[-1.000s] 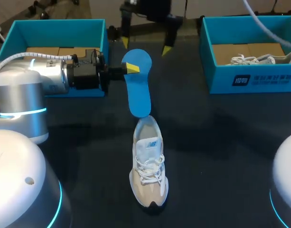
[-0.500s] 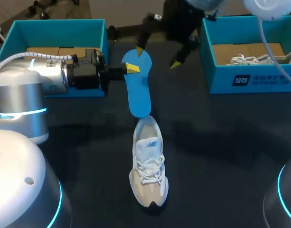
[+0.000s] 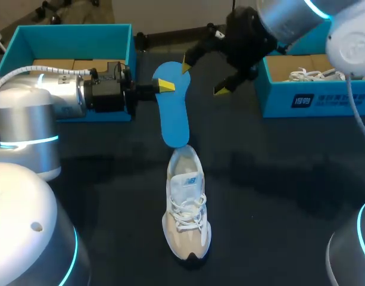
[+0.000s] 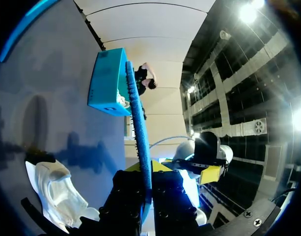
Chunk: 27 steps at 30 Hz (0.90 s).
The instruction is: Take the shoe out of the shoebox, open the shoe tongue, remove and reinsert the insole, then place the shoe into the shoebox
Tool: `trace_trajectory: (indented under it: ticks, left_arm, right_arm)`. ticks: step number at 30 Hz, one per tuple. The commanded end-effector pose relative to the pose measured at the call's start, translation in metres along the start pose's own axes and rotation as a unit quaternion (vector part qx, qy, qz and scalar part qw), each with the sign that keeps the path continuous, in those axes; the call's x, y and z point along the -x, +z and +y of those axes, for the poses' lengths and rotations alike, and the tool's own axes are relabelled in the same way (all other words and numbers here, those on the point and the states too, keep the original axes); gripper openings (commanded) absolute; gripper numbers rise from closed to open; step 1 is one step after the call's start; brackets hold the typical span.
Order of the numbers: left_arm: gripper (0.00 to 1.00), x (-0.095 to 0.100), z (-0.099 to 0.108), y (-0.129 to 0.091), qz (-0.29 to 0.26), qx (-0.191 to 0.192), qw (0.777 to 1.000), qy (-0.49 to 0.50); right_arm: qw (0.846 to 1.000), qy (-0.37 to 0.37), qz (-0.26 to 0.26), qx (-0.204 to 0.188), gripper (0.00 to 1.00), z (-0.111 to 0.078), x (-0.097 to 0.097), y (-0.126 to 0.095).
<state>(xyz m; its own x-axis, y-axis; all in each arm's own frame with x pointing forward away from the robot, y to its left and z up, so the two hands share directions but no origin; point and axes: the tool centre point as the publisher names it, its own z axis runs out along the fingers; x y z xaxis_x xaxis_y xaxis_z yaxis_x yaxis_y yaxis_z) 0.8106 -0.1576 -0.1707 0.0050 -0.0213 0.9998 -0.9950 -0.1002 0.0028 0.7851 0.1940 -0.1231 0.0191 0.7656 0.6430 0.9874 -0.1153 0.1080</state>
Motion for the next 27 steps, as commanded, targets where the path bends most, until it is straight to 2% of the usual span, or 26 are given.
trace_trajectory:
  ticks: [1,19,27]
  left_arm:
    - [0.0,0.0,0.001,0.0,-0.002,0.0,1.0,0.0]
    - [0.0,0.0,0.001,0.0,-0.002,0.0,1.0,0.0]
    - [0.0,0.0,0.001,0.0,-0.002,0.0,1.0,0.0]
  right_arm:
    - [0.979,-0.003,0.205,0.005,1.0,-0.001,0.008,0.012]
    - [0.971,-0.016,0.238,-0.006,1.0,0.001,0.015,0.021]
    - [0.966,-0.029,0.256,-0.011,1.0,0.0,0.019,0.031]
